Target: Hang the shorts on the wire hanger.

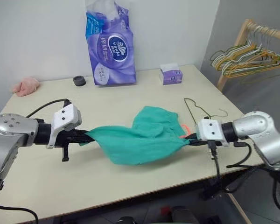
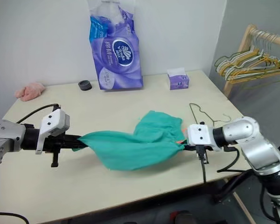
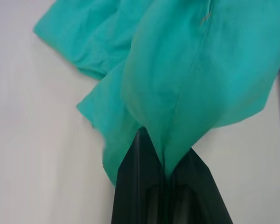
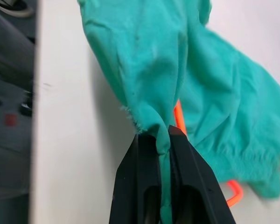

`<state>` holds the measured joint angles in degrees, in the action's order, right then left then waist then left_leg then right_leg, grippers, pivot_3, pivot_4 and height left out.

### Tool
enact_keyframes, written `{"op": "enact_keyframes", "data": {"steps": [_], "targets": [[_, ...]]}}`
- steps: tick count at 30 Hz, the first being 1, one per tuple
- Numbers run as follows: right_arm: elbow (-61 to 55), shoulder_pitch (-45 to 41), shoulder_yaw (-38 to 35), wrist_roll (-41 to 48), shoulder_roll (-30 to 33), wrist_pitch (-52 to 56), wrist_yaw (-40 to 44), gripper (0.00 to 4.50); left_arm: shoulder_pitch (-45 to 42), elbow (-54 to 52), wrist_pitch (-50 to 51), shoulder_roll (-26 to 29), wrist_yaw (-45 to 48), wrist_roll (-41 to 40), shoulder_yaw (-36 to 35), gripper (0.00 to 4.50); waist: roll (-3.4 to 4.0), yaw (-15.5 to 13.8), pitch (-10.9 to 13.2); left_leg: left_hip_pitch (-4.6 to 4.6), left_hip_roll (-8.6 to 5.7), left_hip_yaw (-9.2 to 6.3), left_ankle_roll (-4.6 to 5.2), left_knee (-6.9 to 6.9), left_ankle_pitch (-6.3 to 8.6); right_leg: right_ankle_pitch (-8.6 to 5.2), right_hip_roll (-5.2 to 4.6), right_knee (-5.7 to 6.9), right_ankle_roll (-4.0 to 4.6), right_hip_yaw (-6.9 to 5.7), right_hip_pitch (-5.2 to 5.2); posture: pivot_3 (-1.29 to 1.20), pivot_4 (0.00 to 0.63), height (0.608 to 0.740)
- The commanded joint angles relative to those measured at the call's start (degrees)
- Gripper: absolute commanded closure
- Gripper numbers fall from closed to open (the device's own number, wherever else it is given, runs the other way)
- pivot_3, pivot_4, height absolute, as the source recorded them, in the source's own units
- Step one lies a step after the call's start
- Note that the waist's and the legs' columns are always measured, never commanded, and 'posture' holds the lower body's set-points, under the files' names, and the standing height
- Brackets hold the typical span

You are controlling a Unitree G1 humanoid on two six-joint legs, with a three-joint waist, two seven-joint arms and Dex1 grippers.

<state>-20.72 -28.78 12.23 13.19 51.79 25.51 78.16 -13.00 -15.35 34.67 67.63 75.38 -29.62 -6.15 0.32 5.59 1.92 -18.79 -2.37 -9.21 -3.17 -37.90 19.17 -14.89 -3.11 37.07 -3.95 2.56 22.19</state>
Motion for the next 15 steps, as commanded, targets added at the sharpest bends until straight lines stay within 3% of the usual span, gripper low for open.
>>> {"op": "enact_keyframes", "data": {"steps": [1, 4, 7, 11, 12, 15], "targets": [[13.29, -12.89, 2.5, -0.59, -3.33, 1.57, 2.76, 4.5, -12.92, 6.45, -0.51, -4.7, 0.55, 3.25, 7.37, 4.48, 0.08, -0.14, 0.12, 0.03, -0.01, 0.0, 0.01, -0.02, 0.0, -0.01, 0.0, -0.01, -0.02, -0.02, -0.05, -0.07, 0.0, 0.74], [39.42, -26.33, 8.16, -10.54, -10.31, -9.17, -2.35, 4.5, -29.44, 26.76, -7.08, -15.75, -6.03, 13.21, 14.36, 4.48, -0.04, -0.84, 0.2, 0.74, -0.07, -0.04, 0.07, 0.03, -0.04, -0.13, 0.04, -0.14, -0.34, -0.15, -0.87, -0.07, 0.0, 0.74], [69.82, -44.54, 13.18, -23.66, -19.57, -27.51, -21.19, 4.5, -50.83, 58.41, -25.26, -25.62, -26.07, 28.57, 19.07, 4.48, -0.37, -0.72, 0.38, 1.07, -0.16, -0.15, -0.14, -0.06, -0.16, 0.11, 0.03, -0.08, -0.08, -0.14, -1.01, -0.07, 0.0, 0.74], [86.13, -60.0, 12.82, -30.1, -26.46, -39.51, -41.85, 4.5, -72.09, 79.97, -41.39, -24.66, -50.47, 42.2, 22.62, 4.48, -0.86, 2.46, 0.29, -0.86, -0.2, 0.0, -0.94, -0.05, -0.62, 0.66, -0.22, 0.29, 0.7, 0.14, 1.55, -0.08, 0.0, 0.74], [87.93, -63.12, 12.38, -31.45, -27.29, -42.66, -47.83, 4.5, -76.48, 82.44, -43.93, -23.22, -53.73, 44.78, 23.48, 4.48, -0.93, 2.92, 0.23, -1.58, -0.27, 0.04, -0.94, -0.15, -0.62, 0.66, -0.38, 0.89, 0.7, 0.19, 2.47, -0.09, 0.0, 0.74], [90.31, -68.82, 9.58, -31.93, -28.61, -49.96, -57.8, 4.5, -85.2, 85.41, -50.34, -18.82, -58.25, 52.49, 27.09, 4.48, -0.98, 5.4, 0.23, -3.38, -0.17, 0.23, -0.9, -0.77, -0.62, 0.65, -0.98, 1.1, 0.72, 0.22, 4.18, -0.09, 0.0, 0.74]]}}
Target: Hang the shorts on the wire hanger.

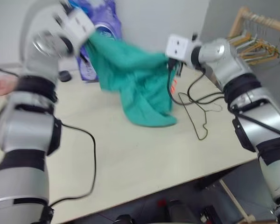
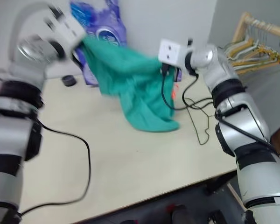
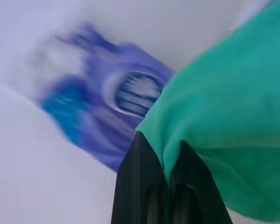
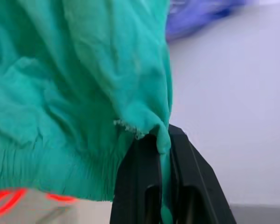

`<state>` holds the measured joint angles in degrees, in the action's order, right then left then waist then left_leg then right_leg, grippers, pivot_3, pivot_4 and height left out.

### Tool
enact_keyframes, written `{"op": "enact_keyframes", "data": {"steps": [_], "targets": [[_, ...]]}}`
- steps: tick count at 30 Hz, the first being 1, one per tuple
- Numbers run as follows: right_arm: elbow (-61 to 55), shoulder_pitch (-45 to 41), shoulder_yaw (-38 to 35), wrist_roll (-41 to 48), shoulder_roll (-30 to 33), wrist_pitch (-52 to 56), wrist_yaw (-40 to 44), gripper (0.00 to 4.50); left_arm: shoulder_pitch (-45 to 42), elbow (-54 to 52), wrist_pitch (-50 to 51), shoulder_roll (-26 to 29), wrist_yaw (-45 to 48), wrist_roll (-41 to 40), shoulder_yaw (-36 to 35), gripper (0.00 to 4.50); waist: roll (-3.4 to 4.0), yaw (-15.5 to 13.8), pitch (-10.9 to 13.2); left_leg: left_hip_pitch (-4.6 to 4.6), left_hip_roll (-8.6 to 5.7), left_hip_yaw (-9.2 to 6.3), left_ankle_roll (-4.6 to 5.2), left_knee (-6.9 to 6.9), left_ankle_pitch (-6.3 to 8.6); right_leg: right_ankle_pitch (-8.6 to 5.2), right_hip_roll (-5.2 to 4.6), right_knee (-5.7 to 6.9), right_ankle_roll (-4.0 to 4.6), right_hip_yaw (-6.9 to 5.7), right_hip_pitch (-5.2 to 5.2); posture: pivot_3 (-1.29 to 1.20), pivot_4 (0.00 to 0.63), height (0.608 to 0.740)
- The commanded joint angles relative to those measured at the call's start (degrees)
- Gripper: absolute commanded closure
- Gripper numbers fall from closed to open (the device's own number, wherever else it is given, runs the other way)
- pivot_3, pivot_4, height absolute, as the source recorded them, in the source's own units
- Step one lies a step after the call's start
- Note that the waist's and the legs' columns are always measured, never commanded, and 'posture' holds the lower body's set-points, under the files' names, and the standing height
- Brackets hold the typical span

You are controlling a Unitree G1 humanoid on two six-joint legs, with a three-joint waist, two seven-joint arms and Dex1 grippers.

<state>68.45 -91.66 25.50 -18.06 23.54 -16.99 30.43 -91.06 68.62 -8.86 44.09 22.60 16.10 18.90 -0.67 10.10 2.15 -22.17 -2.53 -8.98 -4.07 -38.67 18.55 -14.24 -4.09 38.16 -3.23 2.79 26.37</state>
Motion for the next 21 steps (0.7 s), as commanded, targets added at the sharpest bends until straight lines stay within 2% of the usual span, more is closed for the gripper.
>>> {"op": "enact_keyframes", "data": {"steps": [1, 4, 7, 8, 10, 12, 14, 16, 19, 21], "targets": [[1.19, -6.73, -3.99, -1.26, -0.15, -10.02, -12.39, 4.5, -8.96, 1.4, -8.74, 6.31, -5.86, 9.66, 3.72, 4.48, 0.01, 1.51, -0.02, -0.32, 0.03, 0.01, 0.03, -0.37, 0.01, -0.01, -0.12, -0.01, 0.02, 0.15, 0.12, -0.09, 0.0, 0.74], [0.46, -5.09, -5.0, -1.88, 0.48, -17.41, -15.52, 4.5, -10.68, 0.01, -12.6, 11.22, -1.61, 15.67, 7.2, 4.48, 0.04, 1.98, -0.05, -0.26, -0.26, -0.16, 0.38, -0.05, 0.21, -0.02, -0.34, -0.04, 0.0, -0.02, 0.69, -0.07, 0.0, 0.74], [-1.2, 2.82, -4.7, -0.52, -0.1, -24.05, -9.07, 4.5, -3.46, -4.16, -14.97, 15.37, 10.34, 14.5, 6.72, 4.48, 0.01, 1.93, -0.07, -0.07, -0.83, -0.41, 0.52, 0.15, 0.29, -0.1, -0.53, -0.14, -0.13, -0.16, 0.78, -0.06, 0.0, 0.74], [-2.2, 6.79, -4.54, 0.67, -0.6, -25.62, -5.4, 4.5, 1.64, -6.94, -14.89, 16.85, 16.19, 12.14, 5.67, 4.48, -0.03, 1.9, -0.12, 0.1, -0.89, -0.38, 0.54, 0.35, 0.3, -0.1, -0.6, -0.12, -0.15, -0.15, 0.78, -0.06, 0.0, 0.74], [-6.42, 16.58, -3.23, 2.42, -1.3, -27.57, 1.48, 4.5, 17.8, -17.01, -11.61, 21.03, 29.6, 3.5, 2.25, 4.48, 0.21, 1.88, -0.23, 0.63, -1.12, -0.2, 0.55, 0.82, 0.31, -0.03, -0.8, -0.06, -0.31, -0.14, 0.57, -0.05, 0.0, 0.74], [-13.08, 25.53, -2.06, 4.69, -1.34, -27.26, 8.78, 4.5, 34.53, -29.17, -5.21, 25.31, 38.29, -4.82, -1.84, 4.48, 0.22, 1.72, -0.07, 1.24, -1.13, -0.18, 0.58, 0.77, 0.33, 0.13, -0.78, 0.16, -0.56, -0.12, -0.22, -0.04, 0.0, 0.74], [-22.59, 34.86, -0.75, 6.93, -0.38, -24.83, 14.97, 4.5, 52.78, -43.07, 3.51, 28.82, 43.43, -13.39, -6.85, 4.48, 0.21, 2.01, -0.07, 1.39, -1.2, -0.21, 0.76, 0.46, 0.26, 0.27, -0.68, 0.5, -0.81, 0.02, -0.36, -0.04, 0.0, 0.74], [-31.15, 41.14, -0.19, 7.99, 1.02, -21.94, 18.87, 4.5, 66.78, -54.63, 10.63, 31.51, 46.61, -19.62, -11.45, 4.48, 0.16, 1.92, -0.04, 1.25, -1.15, -0.37, 0.81, -0.02, 0.3, 0.27, -0.58, 0.8, -0.79, 0.0, -0.29, -0.03, 0.0, 0.74], [-41.0, 46.71, -0.25, 8.51, 3.3, -17.82, 22.35, 4.5, 78.96, -65.75, 17.41, 32.99, 47.08, -23.36, -16.59, 4.48, 0.0, 0.45, -0.11, 1.22, -1.17, -0.4, 0.84, -0.2, 0.39, 0.28, -0.56, 0.79, -0.74, -0.03, -0.35, -0.04, 0.0, 0.74], [-50.93, 51.93, 1.03, 11.09, 7.33, -13.18, 28.57, 4.5, 88.18, -76.44, 25.6, 32.73, 50.09, -30.89, -20.36, 4.48, -0.02, -0.55, -0.24, 1.34, -1.15, -0.41, 0.85, -0.19, 0.42, 0.28, -0.57, 0.64, -0.75, -0.1, -0.58, -0.05, 0.0, 0.74]]}}
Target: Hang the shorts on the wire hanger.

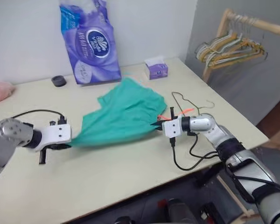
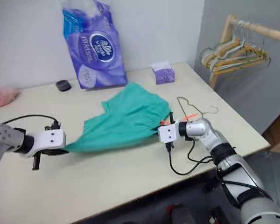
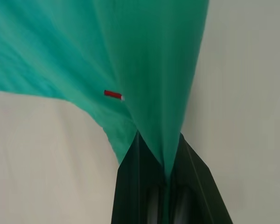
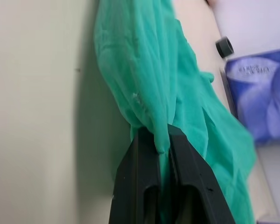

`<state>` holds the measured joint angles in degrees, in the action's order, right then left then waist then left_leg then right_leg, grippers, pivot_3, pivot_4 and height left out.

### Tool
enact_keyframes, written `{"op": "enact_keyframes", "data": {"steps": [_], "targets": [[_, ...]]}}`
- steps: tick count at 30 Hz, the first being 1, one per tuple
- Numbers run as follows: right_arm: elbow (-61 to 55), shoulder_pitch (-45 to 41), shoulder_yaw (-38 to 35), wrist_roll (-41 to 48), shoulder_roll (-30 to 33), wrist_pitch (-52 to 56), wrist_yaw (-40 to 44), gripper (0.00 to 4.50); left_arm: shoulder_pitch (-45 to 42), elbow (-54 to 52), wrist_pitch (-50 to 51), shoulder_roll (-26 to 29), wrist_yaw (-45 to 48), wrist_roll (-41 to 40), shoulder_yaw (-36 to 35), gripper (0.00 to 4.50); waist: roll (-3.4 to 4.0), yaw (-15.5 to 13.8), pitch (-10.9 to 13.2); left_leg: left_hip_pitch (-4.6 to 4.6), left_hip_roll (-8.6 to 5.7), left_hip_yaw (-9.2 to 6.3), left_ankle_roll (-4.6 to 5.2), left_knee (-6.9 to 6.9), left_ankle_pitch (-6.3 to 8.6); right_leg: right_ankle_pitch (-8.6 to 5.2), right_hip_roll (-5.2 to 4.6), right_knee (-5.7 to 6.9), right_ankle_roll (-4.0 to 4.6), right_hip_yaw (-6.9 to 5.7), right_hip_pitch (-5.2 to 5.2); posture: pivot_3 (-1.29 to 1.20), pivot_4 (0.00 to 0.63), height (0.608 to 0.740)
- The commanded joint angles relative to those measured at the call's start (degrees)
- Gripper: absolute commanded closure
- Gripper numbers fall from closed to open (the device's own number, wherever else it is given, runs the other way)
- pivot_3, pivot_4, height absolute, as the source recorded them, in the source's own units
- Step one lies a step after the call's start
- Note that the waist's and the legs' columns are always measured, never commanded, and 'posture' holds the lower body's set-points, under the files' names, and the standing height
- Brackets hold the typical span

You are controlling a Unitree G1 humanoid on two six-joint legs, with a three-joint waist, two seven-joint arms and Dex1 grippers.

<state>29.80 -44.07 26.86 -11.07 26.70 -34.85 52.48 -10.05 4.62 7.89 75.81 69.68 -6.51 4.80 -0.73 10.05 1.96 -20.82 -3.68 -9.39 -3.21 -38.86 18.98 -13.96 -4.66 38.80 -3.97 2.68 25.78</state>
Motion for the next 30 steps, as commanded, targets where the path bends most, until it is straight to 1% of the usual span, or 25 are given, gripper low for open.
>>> {"op": "enact_keyframes", "data": {"steps": [1, 2, 3, 4, 6, 8, 9, 14, 18, 20, 21, 24, 29, 30], "targets": [[-16.28, 6.06, -0.08, 5.35, 5.86, 6.74, 8.78, 4.5, 9.9, -15.65, 10.77, 1.31, 3.99, -9.75, -7.83, 4.48, 0.19, -1.19, -0.07, 0.23, 0.01, 0.0, 0.19, 0.01, 0.13, 0.0, 0.0, -0.1, 0.0, -0.03, -0.27, -0.06, 0.0, 0.74], [-19.81, 7.42, 0.16, 6.66, 7.87, 8.7, 11.4, 4.5, 11.68, -18.34, 12.77, 1.44, 4.84, -11.32, -9.28, 4.48, 0.25, -1.76, -0.02, 0.67, 0.01, 0.05, 0.36, 0.05, 0.29, -0.03, -0.01, -0.31, -0.02, -0.05, -0.77, -0.06, 0.0, 0.74], [-22.87, 8.67, 0.48, 7.86, 9.94, 10.09, 14.16, 4.5, 13.51, -20.9, 14.32, 1.75, 5.82, -12.69, -10.49, 4.48, 0.34, -2.26, 0.06, 0.94, 0.01, 0.11, 0.48, 0.06, 0.39, -0.06, 0.0, -0.46, -0.04, -0.07, -1.15, -0.07, 0.0, 0.74], [-25.53, 9.89, 0.53, 8.76, 11.76, 11.59, 16.31, 4.5, 15.27, -23.35, 15.52, 2.19, 6.86, -13.72, -11.31, 4.48, 0.31, -2.62, 0.07, 1.16, 0.07, 0.13, 0.81, 0.05, 0.57, -0.06, 0.07, -0.86, -0.15, -0.21, -1.64, -0.07, 0.0, 0.74], [-29.87, 12.38, 0.59, 9.87, 15.08, 14.42, 19.65, 4.5, 17.9, -27.74, 18.24, 2.14, 8.33, -16.19, -12.48, 4.48, 0.3, -3.2, 0.1, 1.4, 0.08, 0.22, 0.83, 0.02, 0.59, -0.02, 0.2, -1.02, -0.23, -0.25, -1.98, -0.08, 0.0, 0.74], [-32.67, 14.71, 0.32, 10.43, 17.03, 15.52, 20.89, 4.5, 20.46, -31.64, 20.36, 1.59, 9.05, -17.95, -12.82, 4.48, 0.3, -3.77, 0.14, 2.02, 0.11, 0.34, 0.99, 0.07, 0.79, -0.05, 0.42, -1.22, -0.25, -0.25, -2.61, -0.09, 0.0, 0.74], [-33.44, 15.26, 0.18, 10.54, 17.4, 15.89, 21.1, 4.5, 21.2, -32.67, 21.0, 1.42, 9.18, -18.28, -13.09, 4.48, 0.29, -3.81, 0.14, 2.18, 0.2, 0.39, 0.97, 0.07, 0.86, -0.08, 0.52, -1.22, -0.22, -0.25, -2.73, -0.09, 0.0, 0.74], [-36.09, 18.15, 0.0, 10.29, 18.61, 15.88, 21.77, 4.5, 24.29, -36.38, 23.25, 0.55, 9.14, -19.79, -13.35, 4.48, 0.3, -3.81, 0.15, 2.18, 0.35, 0.46, 0.91, 0.07, 0.88, -0.1, 0.66, -1.18, -0.17, -0.2, -2.64, -0.1, 0.0, 0.74], [-36.38, 18.8, 0.53, 8.68, 18.84, 13.79, 21.98, 4.5, 25.42, -36.85, 22.48, -0.07, 8.76, -19.13, -13.16, 4.48, 0.3, -3.93, 0.15, 2.18, 0.36, 0.54, 0.85, 0.07, 0.91, -0.1, 0.65, -1.19, -0.16, -0.15, -2.64, -0.09, 0.0, 0.74], [-36.03, 18.59, 0.94, 8.09, 19.85, 12.98, 23.46, 4.5, 25.17, -37.25, 22.8, -0.71, 7.84, -19.12, -12.47, 4.48, 0.32, -4.1, 0.16, 2.18, 0.36, 0.54, 0.85, 0.07, 0.92, -0.1, 0.65, -1.19, -0.16, -0.16, -2.64, -0.09, 0.0, 0.74], [-35.77, 18.4, 0.92, 7.81, 20.2, 12.42, 23.83, 4.5, 25.11, -37.47, 22.85, -0.95, 7.59, -19.07, -12.23, 4.27, 0.32, -4.21, 0.16, 2.18, 0.35, 0.56, 0.85, 0.07, 0.92, -0.1, 0.65, -1.2, -0.16, -0.16, -2.64, -0.09, 0.0, 0.74], [-35.2, 17.86, 0.46, 7.85, 21.35, 11.91, 25.08, 3.66, 25.62, -37.97, 23.09, -0.87, 8.17, -19.13, -11.98, 3.53, 0.28, -4.45, 0.15, 2.18, 0.36, 0.59, 0.84, 0.07, 0.92, -0.1, 0.65, -1.22, -0.16, -0.14, -2.64, -0.1, 0.0, 0.74], [-35.31, 17.33, -1.2, 8.32, 24.68, 12.42, 26.98, 1.91, 26.1, -39.18, 23.26, -1.74, 8.58, -20.57, -12.53, 1.96, 0.3, -4.89, 0.16, 2.18, 0.36, 0.65, 0.84, 0.07, 0.93, -0.1, 0.64, -1.23, -0.16, -0.11, -2.64, -0.1, 0.0, 0.74], [-35.67, 17.45, -2.01, 9.0, 25.84, 13.32, 27.43, 1.64, 25.8, -39.61, 23.19, -2.33, 8.41, -21.15, -12.63, 1.69, 0.31, -4.97, 0.16, 2.18, 0.36, 0.66, 0.84, 0.07, 0.93, -0.1, 0.64, -1.23, -0.16, -0.12, -2.64, -0.1, 0.0, 0.74]]}}
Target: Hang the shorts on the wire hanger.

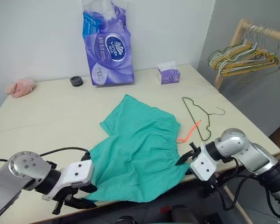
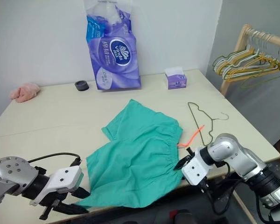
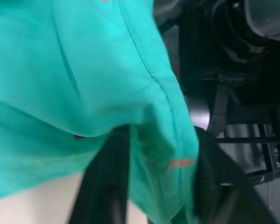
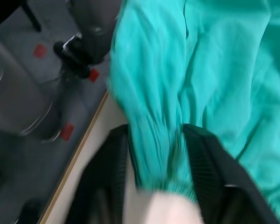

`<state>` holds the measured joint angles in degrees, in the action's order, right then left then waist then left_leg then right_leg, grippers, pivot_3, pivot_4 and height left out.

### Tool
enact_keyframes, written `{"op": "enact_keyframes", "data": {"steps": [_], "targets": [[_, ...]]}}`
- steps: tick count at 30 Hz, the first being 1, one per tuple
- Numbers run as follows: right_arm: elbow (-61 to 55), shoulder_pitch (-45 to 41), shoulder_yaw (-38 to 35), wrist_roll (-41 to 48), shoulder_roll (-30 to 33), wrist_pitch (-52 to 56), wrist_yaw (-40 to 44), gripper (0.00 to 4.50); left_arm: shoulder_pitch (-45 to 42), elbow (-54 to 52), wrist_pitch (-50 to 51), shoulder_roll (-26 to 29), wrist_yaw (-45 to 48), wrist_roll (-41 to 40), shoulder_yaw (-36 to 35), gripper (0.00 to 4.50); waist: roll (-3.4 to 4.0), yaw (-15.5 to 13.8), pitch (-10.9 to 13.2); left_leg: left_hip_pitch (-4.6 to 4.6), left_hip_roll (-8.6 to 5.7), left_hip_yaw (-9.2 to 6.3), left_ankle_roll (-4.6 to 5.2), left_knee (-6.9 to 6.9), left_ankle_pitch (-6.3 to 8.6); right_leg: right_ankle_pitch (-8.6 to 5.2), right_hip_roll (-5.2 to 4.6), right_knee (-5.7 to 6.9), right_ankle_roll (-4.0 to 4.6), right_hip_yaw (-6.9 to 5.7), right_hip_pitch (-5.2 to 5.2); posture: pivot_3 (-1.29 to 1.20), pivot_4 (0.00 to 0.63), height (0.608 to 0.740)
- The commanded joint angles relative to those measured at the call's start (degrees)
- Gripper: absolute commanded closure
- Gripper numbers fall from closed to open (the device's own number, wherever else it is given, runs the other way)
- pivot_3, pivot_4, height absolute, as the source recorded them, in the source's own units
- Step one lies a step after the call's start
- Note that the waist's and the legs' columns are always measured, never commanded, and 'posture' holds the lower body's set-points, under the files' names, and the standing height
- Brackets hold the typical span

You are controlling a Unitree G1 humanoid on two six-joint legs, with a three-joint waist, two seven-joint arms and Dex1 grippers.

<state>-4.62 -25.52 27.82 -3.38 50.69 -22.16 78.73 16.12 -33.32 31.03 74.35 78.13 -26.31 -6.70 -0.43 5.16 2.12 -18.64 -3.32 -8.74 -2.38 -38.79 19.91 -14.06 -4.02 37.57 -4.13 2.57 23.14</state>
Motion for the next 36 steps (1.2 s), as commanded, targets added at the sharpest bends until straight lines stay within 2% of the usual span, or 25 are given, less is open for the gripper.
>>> {"op": "enact_keyframes", "data": {"steps": [1, 4, 5, 8, 10, 12, 15, 16, 19, 21, 26, 30, 36], "targets": [[-1.46, -0.97, -4.14, 2.03, 3.37, 1.4, 1.61, 1.29, -1.18, -2.4, 0.81, -2.07, -0.45, -3.32, -1.39, 1.38, 0.04, -0.12, 0.02, 0.0, 0.01, 0.01, 0.0, 0.0, 0.0, 0.0, 0.0, 0.0, 0.0, 0.0, 0.0, -0.1, 0.0, 0.74], [-1.64, 0.34, -9.74, 7.27, 5.96, 8.76, 0.37, 0.24, -4.39, -4.9, 2.89, -6.75, -2.45, -9.9, -2.02, 0.51, 0.1, -0.37, 0.08, -0.01, -0.02, 0.09, 0.0, -0.01, 0.0, 0.0, -0.04, -0.05, -0.01, 0.06, -0.01, -0.11, 0.0, 0.74], [-1.1, 0.51, -12.12, 9.17, 5.47, 11.67, -1.64, 0.02, -6.43, -5.12, 2.74, -9.68, -4.95, -11.29, -2.11, 0.5, 0.1, -0.42, 0.08, -0.01, 0.0, 0.08, 0.0, -0.02, 0.0, 0.01, -0.04, -0.1, -0.01, 0.04, -0.03, -0.11, 0.0, 0.74], [1.73, 0.08, -17.5, 10.0, 2.74, 17.03, -8.63, 0.02, -13.88, -3.43, 4.66, -16.53, -12.87, -12.45, -1.18, 0.5, -0.04, -0.46, -0.01, 0.0, 0.09, 0.03, -0.01, -0.02, 0.0, 0.07, 0.01, -0.31, -0.05, -0.03, -0.11, -0.12, 0.0, 0.74], [2.42, 0.6, -21.11, 11.31, 0.47, 23.63, -13.78, 0.02, -20.45, 0.61, 4.79, -21.51, -20.39, -8.13, 1.0, 0.5, -0.02, -0.55, -0.1, 0.0, 0.1, 0.01, -0.03, -0.02, -0.01, 0.13, 0.03, -0.32, 0.0, -0.05, -0.11, -0.12, 0.0, 0.74], [3.14, 1.74, -24.86, 12.07, -2.31, 29.33, -19.85, 0.02, -26.26, 6.83, -1.13, -26.09, -27.58, 1.38, 4.45, 0.5, 0.05, -0.8, -0.19, -0.01, 0.03, -0.02, -0.1, -0.04, -0.06, 0.33, 0.02, -0.4, 0.07, -0.01, -0.15, -0.12, 0.0, 0.74], [3.64, 3.31, -28.8, 12.22, -7.08, 39.48, -29.43, 0.02, -30.73, 14.55, -11.62, -29.43, -31.07, 11.34, 8.57, 0.5, 0.06, -0.9, -0.27, -0.01, 0.01, 0.06, -0.26, -0.03, -0.14, 0.41, 0.01, -0.49, 0.12, 0.09, -0.13, -0.12, 0.0, 0.74], [3.43, 3.6, -29.53, 12.33, -8.14, 42.25, -31.31, 0.02, -31.4, 16.21, -14.3, -30.07, -31.34, 13.19, 9.33, 0.5, 0.07, -0.89, -0.28, -0.03, 0.0, 0.09, -0.26, -0.02, -0.14, 0.41, 0.0, -0.51, 0.12, 0.13, -0.1, -0.12, 0.0, 0.74], [10.96, 1.65, -31.35, 7.45, -13.9, 49.47, -45.35, 0.02, -35.73, 25.37, -19.03, -33.88, -33.66, 18.45, 12.9, 0.5, 0.07, -0.66, -0.36, -0.1, -0.02, 0.24, -0.27, -0.02, -0.14, 0.44, -0.02, -0.55, 0.11, 0.24, 0.01, -0.14, 0.0, 0.74], [14.36, -0.12, -32.7, 7.69, -16.27, 52.58, -49.04, 0.02, -37.32, 28.74, -21.61, -34.91, -32.29, 19.81, 14.36, 0.5, 0.1, -0.34, -0.37, -0.11, -0.04, 0.31, -0.27, -0.04, -0.14, 0.52, -0.03, -0.57, 0.1, 0.3, 0.03, -0.15, 0.0, 0.74], [28.42, -6.81, -31.52, 6.55, -18.82, 51.79, -52.23, 0.02, -41.75, 32.59, -21.14, -36.59, -29.24, 17.63, 13.49, 0.5, 0.19, 0.68, -0.36, -0.14, -0.05, 0.45, -0.26, -0.02, -0.14, 0.54, -0.04, -0.59, 0.07, 0.45, 0.11, -0.17, 0.0, 0.74], [42.62, -13.78, -30.62, 4.81, -19.94, 46.72, -53.61, 0.02, -44.51, 35.07, -21.5, -36.98, -28.36, 17.79, 13.14, 0.5, 0.21, 1.97, -0.39, -0.12, -0.07, 0.54, -0.26, -0.03, -0.14, 0.59, -0.03, -0.62, -0.01, 0.58, 0.09, -0.17, 0.0, 0.74], [60.05, -23.01, -29.47, 3.32, -22.0, 40.89, -52.7, 0.02, -43.76, 30.0, -17.72, -37.57, -23.71, 13.57, 13.55, 0.5, 0.23, 4.66, -0.4, -0.12, -0.06, 0.74, -0.19, 0.02, -0.1, 0.61, -0.08, -0.71, -0.07, 0.92, 0.13, -0.16, 0.0, 0.74]]}}
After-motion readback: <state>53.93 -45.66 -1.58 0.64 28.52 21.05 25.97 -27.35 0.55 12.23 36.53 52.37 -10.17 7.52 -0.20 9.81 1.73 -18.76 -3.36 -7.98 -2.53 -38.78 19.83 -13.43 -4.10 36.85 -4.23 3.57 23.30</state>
